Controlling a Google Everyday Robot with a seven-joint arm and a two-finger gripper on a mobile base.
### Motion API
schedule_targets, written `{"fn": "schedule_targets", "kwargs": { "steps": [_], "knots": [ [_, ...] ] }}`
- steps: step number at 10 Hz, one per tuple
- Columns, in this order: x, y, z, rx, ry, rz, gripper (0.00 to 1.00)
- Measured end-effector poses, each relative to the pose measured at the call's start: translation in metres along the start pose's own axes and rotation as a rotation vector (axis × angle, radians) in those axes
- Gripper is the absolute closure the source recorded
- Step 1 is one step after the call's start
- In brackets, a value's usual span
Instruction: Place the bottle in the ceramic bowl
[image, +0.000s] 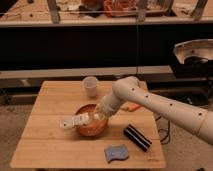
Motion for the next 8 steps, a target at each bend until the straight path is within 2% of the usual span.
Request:
{"fn": "schedule_targets", "kwargs": {
  "steps": [4,6,8],
  "knots": [
    [0.009,0.000,0.004,-0.001,0.005,0.023,1.00],
    [0.013,0.000,0.007,-0.004,0.007,0.033,0.94],
    [0.017,-0.001,0.010,-0.009,0.008,0.042,0.94]
  ]
}}
